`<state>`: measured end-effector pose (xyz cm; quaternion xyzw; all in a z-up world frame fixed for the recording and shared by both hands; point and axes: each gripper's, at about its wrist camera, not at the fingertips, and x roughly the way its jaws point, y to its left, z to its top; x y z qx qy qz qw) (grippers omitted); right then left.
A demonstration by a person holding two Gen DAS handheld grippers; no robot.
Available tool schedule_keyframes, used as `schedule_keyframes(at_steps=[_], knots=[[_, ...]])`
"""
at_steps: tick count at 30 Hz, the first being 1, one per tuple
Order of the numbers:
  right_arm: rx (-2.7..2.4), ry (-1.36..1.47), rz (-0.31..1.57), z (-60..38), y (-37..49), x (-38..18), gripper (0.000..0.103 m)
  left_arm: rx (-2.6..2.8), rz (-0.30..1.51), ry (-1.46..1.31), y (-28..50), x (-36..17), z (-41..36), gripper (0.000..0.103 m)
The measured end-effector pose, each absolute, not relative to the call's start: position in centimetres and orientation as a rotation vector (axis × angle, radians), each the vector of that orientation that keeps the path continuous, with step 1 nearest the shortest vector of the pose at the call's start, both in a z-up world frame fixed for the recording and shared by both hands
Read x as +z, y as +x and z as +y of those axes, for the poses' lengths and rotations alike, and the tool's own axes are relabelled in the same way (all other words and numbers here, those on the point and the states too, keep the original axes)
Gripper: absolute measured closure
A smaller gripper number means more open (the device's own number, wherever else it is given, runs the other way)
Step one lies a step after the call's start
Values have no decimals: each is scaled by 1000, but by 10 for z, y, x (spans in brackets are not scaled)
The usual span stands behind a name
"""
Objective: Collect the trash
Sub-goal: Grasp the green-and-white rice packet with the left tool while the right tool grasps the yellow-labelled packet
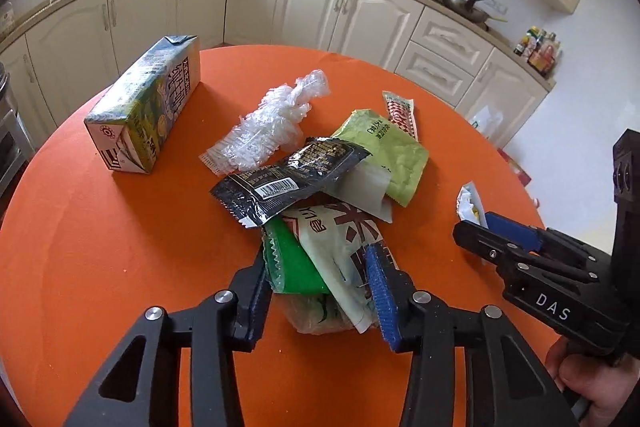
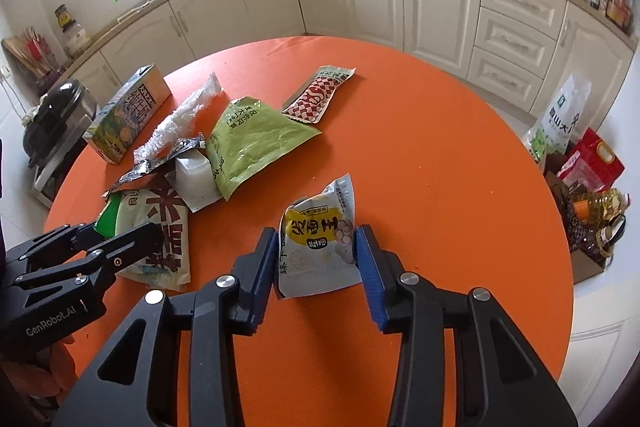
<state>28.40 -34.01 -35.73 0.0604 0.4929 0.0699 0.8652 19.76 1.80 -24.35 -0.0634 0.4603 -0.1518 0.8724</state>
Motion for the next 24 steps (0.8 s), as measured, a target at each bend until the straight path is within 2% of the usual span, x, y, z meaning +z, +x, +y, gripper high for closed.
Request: schedule_keyframes(at_steps=[2, 6, 8, 12, 14, 16, 20, 22, 23, 24], knots=[[144, 138, 1031, -344, 279, -354, 66, -337, 949, -128, 195, -240, 15, 71], [141, 144, 1031, -346, 274, -351, 70, -374, 941, -121, 183, -234, -1, 74], [147, 134, 1041, -345, 275, -352, 70, -374, 949, -90, 185, -236, -10, 68], [128, 78, 1032, -339, 279, -359, 59, -362, 978, -94, 189, -243, -24, 59], [109, 19, 1023, -332, 281, -361, 59, -348, 954, -93, 186, -243, -32, 59], [121, 52, 1016, -339, 282, -362, 59, -385, 962, -135, 190, -245, -34, 63], [132, 76, 1011, -344, 280, -361, 64, -427, 941, -145, 185, -242, -48, 75], [130, 139, 1009, -351, 277, -360, 66, -441, 923, -144, 180, -239, -53, 78], [130, 160, 1008, -353, 276, -358, 70, -445, 921, -148, 179, -238, -53, 79], [136, 178, 1000, -355, 272, -356, 79, -447, 918, -147, 178, -238, -53, 79]])
